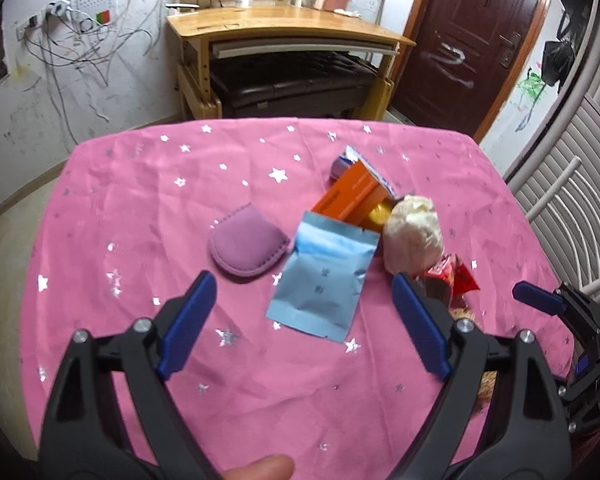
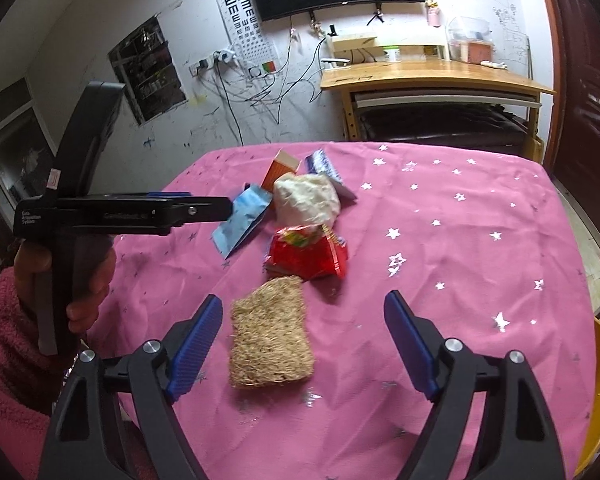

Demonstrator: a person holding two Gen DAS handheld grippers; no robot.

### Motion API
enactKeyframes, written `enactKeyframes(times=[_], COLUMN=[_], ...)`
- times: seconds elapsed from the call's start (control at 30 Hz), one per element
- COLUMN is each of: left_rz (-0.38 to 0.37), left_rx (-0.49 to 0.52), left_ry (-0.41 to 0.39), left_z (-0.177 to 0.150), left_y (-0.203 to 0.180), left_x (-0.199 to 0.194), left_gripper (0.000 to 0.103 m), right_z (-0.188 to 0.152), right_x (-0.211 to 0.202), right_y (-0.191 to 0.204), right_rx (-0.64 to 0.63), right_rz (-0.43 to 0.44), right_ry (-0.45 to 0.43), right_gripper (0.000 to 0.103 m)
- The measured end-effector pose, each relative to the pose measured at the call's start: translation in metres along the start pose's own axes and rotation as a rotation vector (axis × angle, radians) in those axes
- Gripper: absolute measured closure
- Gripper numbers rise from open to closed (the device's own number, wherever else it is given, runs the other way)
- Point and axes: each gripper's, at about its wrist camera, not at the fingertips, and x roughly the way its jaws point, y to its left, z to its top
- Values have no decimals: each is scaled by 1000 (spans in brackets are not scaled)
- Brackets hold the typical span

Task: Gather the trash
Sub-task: 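Grasp the blue sachet with the left tool while the right tool grasps the brown pad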

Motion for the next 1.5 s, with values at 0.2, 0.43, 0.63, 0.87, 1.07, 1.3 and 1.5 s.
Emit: enactKeyframes(times=[0.2,0.43,0.63,0.87,1.07,1.3,1.5], left_rz=[-16,-15,-7,20,70,73,92], left_rx=[35,43,56,77,141,134,119], left_ry=[22,38,47,40,7,7,-2], left_z=[-3,-3,-3,1,-5,-8,-11], left_y=[2,2,-2,-7,-16,-18,-13], left_x=[14,25,32,38,36,30,19], left_gripper=[18,18,18,18,47,55,55], right_z=[-6,-9,-9,-9,-12,-15,-14], right_x=[9,16,21,24,26,23,13], right_y=[10,14,18,22,23,21,17], right_rx=[-27,-53,-68,-89,-98,-105,-92], right_rz=[3,-4,-15,-28,-57,-76,-70], right_ry=[36,58,66,74,74,62,35], right_gripper=[26,26,26,26,53,64,64])
